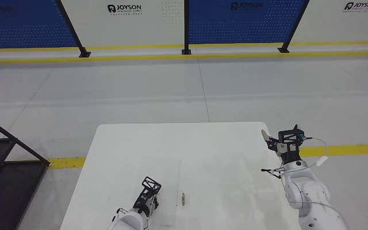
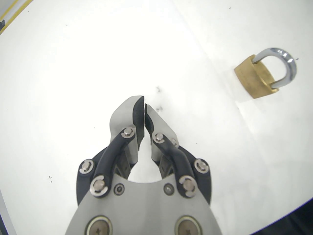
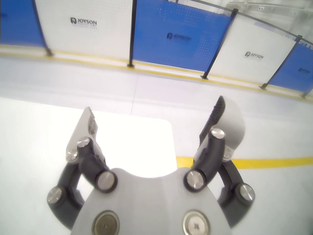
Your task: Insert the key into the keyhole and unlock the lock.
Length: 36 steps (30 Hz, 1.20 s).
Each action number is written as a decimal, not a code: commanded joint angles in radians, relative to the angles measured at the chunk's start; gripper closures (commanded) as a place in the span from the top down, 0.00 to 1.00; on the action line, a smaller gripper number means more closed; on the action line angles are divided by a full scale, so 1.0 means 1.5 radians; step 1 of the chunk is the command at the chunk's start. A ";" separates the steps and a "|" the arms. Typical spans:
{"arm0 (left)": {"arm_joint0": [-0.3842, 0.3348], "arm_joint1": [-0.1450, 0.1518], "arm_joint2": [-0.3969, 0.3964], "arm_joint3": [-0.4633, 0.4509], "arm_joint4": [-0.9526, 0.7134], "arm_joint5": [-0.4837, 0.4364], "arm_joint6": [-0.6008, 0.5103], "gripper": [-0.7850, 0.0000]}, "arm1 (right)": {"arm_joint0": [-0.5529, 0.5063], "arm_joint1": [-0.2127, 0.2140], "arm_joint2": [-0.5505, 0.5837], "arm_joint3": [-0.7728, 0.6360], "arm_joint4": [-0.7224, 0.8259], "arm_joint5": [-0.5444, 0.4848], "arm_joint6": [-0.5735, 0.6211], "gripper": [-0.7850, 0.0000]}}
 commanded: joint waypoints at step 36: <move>0.160 0.037 -0.231 -0.014 -0.177 -0.385 0.670 0.00 | -0.029 0.001 -0.052 -0.047 -0.073 -0.087 -0.019 1.00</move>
